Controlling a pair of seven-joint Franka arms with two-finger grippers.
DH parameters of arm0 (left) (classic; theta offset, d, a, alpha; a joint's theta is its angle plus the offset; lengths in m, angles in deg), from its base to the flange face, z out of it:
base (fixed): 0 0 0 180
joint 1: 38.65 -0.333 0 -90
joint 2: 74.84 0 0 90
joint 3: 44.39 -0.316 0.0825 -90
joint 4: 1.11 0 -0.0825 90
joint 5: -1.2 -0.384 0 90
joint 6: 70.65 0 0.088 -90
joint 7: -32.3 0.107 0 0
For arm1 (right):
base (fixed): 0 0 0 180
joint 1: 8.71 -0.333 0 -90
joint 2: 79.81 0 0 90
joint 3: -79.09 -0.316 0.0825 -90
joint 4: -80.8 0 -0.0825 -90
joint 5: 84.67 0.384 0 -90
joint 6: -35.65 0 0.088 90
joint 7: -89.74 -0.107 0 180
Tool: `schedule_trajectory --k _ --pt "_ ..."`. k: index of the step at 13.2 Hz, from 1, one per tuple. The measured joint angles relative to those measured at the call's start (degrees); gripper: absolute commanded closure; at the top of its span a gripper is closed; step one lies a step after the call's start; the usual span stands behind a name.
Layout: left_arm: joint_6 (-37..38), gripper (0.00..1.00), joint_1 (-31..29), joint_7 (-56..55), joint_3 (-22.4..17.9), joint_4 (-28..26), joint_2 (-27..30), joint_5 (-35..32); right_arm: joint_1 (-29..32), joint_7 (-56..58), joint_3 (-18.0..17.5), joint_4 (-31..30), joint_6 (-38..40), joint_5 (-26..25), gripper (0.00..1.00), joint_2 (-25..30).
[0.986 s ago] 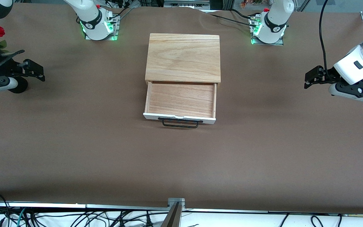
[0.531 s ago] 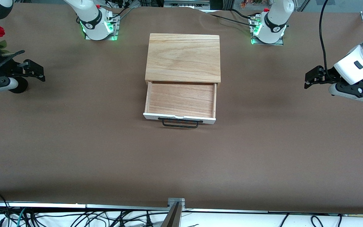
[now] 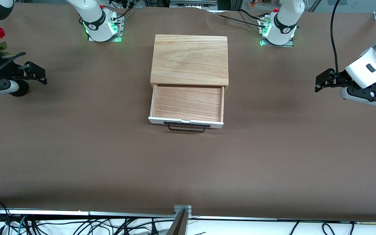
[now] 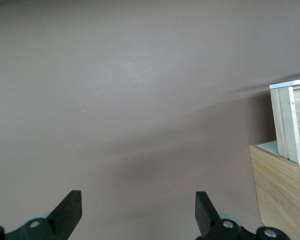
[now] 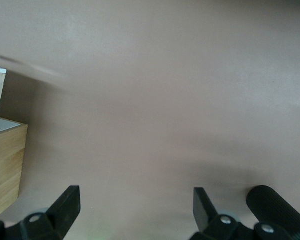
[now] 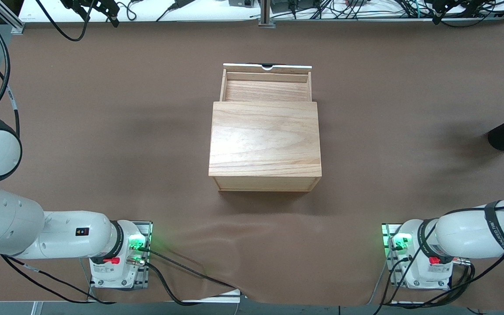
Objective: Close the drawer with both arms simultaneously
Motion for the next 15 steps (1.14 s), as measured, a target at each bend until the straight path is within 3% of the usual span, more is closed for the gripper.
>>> schedule_trajectory --k 15 --pt "0.0 0.00 0.1 0.0 0.1 0.8 0.0 0.0 0.0 0.0 0.0 0.0 0.0 0.2 0.00 -0.1"
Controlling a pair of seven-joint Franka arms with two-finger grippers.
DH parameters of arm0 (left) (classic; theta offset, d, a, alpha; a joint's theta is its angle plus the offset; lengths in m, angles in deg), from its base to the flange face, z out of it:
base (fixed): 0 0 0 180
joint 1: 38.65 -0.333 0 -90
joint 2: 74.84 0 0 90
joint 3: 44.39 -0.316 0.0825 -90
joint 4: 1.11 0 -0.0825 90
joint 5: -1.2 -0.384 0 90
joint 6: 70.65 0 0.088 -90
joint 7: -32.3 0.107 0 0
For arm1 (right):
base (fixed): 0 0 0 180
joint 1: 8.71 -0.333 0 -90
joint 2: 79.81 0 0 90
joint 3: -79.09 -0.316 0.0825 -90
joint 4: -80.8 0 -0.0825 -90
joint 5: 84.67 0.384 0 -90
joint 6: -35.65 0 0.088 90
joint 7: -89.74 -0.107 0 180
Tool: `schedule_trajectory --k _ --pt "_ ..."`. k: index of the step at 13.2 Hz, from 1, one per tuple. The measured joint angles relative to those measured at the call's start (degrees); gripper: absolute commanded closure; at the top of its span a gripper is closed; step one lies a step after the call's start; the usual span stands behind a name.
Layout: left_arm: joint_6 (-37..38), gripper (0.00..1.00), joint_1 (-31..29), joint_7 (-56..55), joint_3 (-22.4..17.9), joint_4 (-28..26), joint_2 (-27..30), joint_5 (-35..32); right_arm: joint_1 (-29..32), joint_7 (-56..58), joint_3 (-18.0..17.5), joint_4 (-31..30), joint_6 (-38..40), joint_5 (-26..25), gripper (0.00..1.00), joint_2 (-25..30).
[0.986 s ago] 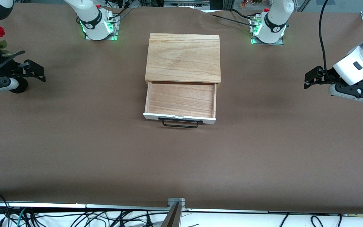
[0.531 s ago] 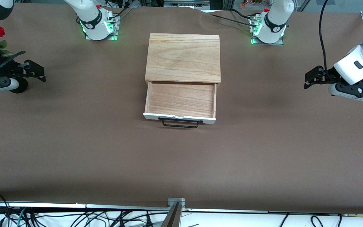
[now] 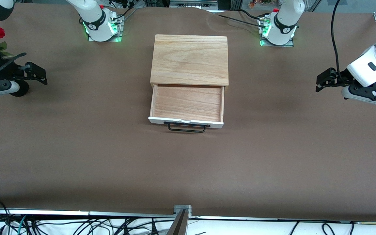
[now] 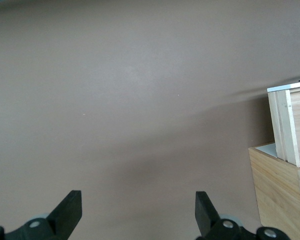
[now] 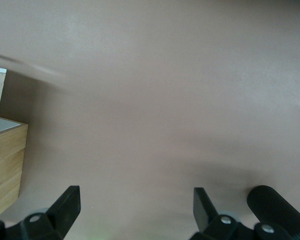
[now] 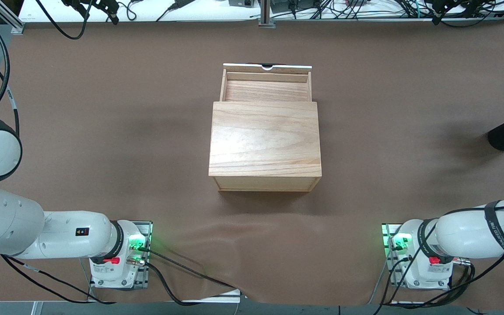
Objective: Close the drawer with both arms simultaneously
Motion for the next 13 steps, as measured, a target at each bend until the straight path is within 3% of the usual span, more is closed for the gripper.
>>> schedule_trajectory --k 3,6,9,13 --pt "0.0 0.00 0.3 0.0 0.1 0.0 0.0 0.2 0.0 0.0 0.0 0.0 0.1 0.6 0.00 0.0" --pt "0.0 0.00 3.6 0.0 0.4 0.0 -1.0 4.0 0.0 -0.1 -0.1 -0.2 0.0 6.2 0.00 -1.6" --pt "-1.7 0.00 9.1 -1.1 0.5 0.0 -5.1 4.5 -1.7 -2.0 -0.4 0.2 -4.7 10.8 0.00 -7.3" --pt "-13.4 0.00 14.1 -9.6 0.6 0.0 -11.9 8.0 -8.2 -8.9 -0.8 5.3 -13.4 15.1 0.00 -18.4"
